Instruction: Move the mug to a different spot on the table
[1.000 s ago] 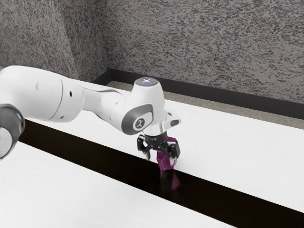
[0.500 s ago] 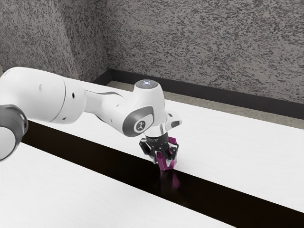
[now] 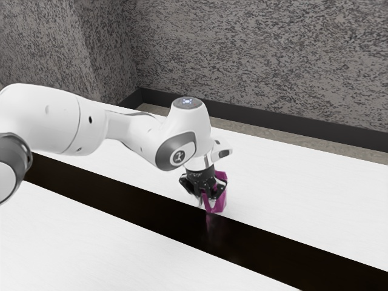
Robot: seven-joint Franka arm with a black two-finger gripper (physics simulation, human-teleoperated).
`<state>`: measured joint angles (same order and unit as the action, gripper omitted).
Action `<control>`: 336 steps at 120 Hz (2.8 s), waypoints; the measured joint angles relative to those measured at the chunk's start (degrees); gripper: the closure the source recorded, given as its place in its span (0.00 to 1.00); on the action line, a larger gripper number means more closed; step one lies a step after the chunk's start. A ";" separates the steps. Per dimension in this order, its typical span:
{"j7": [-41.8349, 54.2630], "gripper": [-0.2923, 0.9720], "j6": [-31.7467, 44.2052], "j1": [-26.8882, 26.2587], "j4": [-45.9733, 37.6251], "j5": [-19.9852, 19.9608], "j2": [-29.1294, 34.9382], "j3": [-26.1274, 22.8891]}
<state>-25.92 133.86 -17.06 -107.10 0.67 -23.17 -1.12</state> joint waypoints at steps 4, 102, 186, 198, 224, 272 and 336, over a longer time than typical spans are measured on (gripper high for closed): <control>-0.07 0.73 -0.02 0.00 0.10 0.29 0.12 0.00; -3.27 0.78 -3.03 -0.26 -15.60 6.37 15.08 3.92; -3.80 0.84 1.82 -0.33 -22.57 6.17 16.16 5.98; -3.83 0.84 3.93 -0.32 -22.94 6.37 16.25 6.03; -3.80 0.84 17.90 -0.61 -32.20 12.41 19.54 6.77; -1.96 0.85 35.12 -0.54 -36.04 19.27 17.99 9.05; -0.15 0.31 37.57 -0.27 -36.34 19.28 17.93 9.21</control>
<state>-26.07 171.43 -17.33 -143.44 19.96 -5.24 8.09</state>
